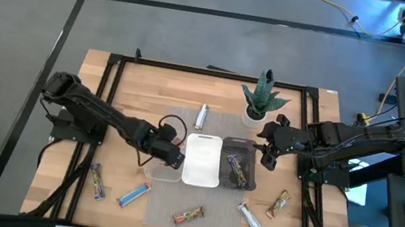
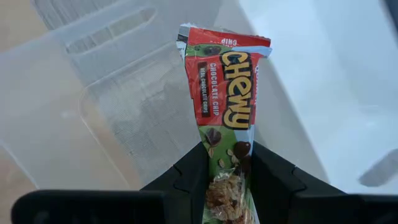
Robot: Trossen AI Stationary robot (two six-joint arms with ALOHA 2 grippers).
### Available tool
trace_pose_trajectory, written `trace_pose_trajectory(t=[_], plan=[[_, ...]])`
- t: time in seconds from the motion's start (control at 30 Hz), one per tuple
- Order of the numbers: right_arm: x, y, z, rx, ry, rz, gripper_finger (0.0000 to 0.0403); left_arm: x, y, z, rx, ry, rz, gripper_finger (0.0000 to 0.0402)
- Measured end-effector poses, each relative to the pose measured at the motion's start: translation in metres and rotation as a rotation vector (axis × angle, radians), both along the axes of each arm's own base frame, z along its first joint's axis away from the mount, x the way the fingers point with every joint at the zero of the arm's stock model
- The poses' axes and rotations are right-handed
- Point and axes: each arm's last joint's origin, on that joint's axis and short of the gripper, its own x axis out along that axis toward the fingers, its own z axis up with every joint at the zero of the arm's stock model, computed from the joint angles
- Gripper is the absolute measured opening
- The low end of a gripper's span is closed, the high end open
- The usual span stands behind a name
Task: Pick and place Granola Bars by type
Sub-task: Put the top left red granola bar into the transparent bin
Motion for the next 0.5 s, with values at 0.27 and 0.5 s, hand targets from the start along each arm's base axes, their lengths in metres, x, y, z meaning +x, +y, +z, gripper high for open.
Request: trace_pose_trajectory(t=[0.27, 0.5], plan=[[0.0, 0.0, 0.0, -0.001, 0.003, 0.0, 0.0191, 0.006, -0.002, -0.018, -0.02, 0.07, -0.01, 0.0095], [0.0, 0.0, 0.0, -0.002, 0.003, 0.002, 0.0191, 0.007, -0.003, -0.021, -0.033, 0.083, -0.016, 0.0095]])
